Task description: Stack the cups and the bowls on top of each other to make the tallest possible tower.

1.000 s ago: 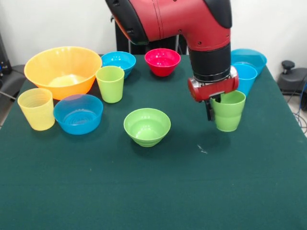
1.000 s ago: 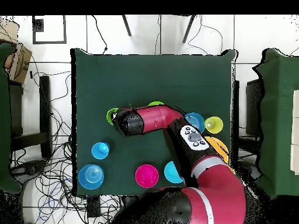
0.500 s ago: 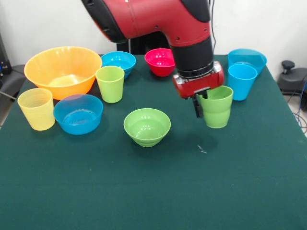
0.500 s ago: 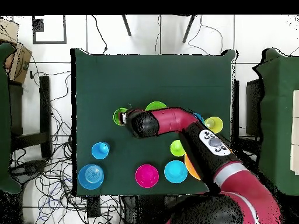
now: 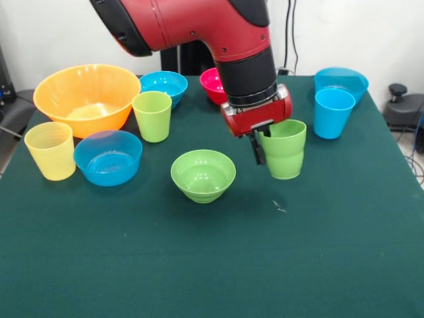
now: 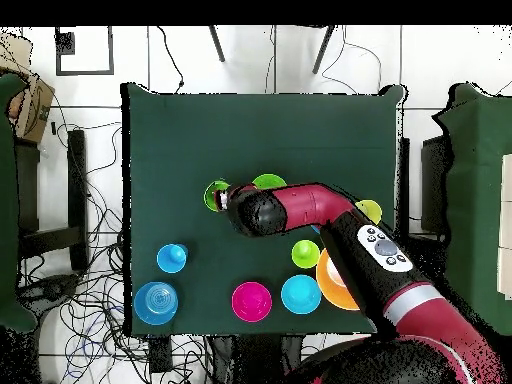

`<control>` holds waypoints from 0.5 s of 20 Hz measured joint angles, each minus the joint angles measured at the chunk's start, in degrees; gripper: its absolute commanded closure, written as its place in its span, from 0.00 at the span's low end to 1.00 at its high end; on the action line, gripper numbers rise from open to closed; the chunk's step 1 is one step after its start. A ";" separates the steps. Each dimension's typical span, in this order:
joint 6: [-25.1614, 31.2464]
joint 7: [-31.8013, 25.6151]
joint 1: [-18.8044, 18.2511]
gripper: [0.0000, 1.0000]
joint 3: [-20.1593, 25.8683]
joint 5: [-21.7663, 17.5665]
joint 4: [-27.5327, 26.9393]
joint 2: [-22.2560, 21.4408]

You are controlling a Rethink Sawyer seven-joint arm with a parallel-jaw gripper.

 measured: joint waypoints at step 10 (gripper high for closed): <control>2.62 0.00 -0.54 1.00 2.87 -0.95 0.00 -0.08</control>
